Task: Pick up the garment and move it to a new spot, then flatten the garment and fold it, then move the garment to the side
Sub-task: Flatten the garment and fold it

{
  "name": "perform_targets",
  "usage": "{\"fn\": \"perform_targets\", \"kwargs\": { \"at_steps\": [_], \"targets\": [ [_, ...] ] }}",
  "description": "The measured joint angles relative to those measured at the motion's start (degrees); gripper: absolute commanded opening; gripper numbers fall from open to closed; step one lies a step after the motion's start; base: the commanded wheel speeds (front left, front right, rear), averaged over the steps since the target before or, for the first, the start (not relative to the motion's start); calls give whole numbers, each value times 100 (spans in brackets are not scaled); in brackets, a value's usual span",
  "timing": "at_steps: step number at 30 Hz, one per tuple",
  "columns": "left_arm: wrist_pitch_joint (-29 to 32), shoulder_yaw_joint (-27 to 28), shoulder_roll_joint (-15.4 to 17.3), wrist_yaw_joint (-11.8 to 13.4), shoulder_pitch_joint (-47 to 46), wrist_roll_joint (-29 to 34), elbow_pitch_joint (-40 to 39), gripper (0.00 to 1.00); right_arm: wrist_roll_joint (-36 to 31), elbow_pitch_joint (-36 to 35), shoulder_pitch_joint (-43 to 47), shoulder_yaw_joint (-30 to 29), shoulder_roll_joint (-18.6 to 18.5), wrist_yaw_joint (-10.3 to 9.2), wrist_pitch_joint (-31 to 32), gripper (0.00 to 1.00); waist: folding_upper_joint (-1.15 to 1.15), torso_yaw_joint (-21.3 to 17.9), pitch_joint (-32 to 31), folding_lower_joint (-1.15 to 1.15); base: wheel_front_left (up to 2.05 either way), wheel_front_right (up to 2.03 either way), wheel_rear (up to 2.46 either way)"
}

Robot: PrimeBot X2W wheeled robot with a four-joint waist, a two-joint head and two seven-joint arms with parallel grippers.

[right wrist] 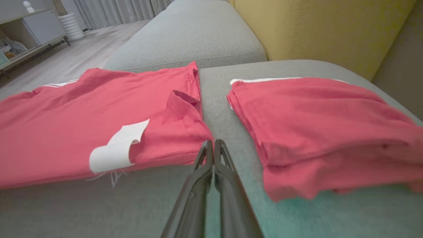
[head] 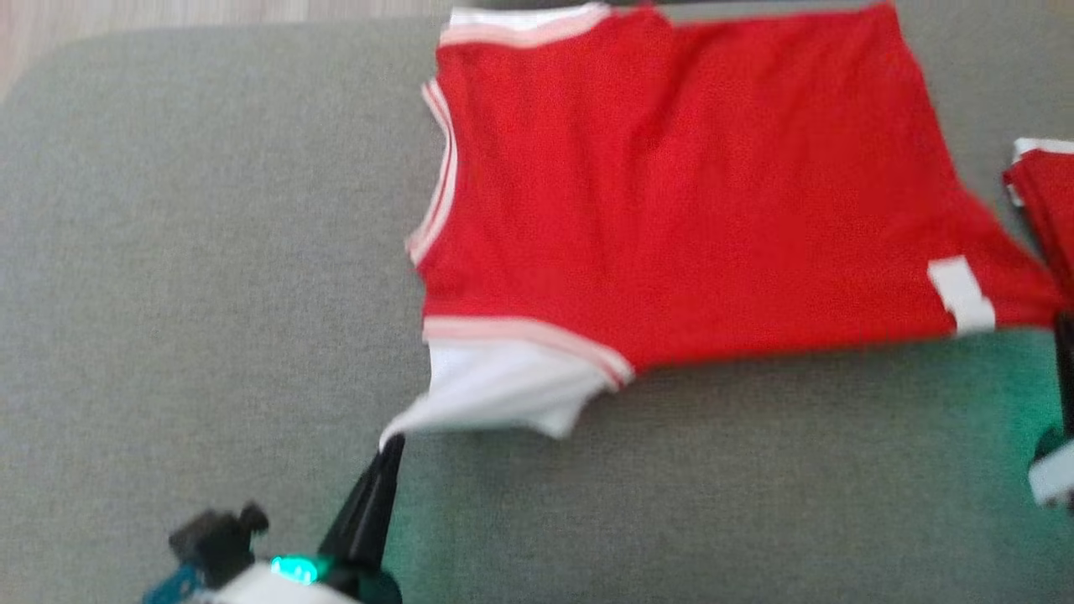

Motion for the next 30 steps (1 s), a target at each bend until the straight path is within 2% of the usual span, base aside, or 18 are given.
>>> {"fn": "perform_targets", "kwargs": {
  "at_steps": [6,12,16,20,29,30],
  "targets": [
    [0,326,77,130,792,100,-688,0,-20,-790,1131,-470,246,0,253,0,0,-85,-239,0,0,0,0],
    [1,583,70,130,396,98,-884,0,-236,-1417,1321,-905,555,0,621,0,0,-97,-153,2,0,0,0],
    [10,626,-137,115,-350,99,-702,0,-463,-1657,1042,-956,694,0,861,0,0,-130,-22,2,0,0,0],
    [133,668,-333,63,-1031,99,-436,0,-611,-1671,361,-950,727,0,1139,0,0,-176,192,3,0,0,0],
    [364,569,-743,-86,-2492,83,693,0,-823,-800,-1084,-705,688,0,1343,0,0,-150,650,4,0,0,0],
    [363,557,-780,-87,-2615,83,842,10,-842,-688,-1193,-636,679,0,1330,0,0,-135,688,4,0,0,0]
  ]
}}
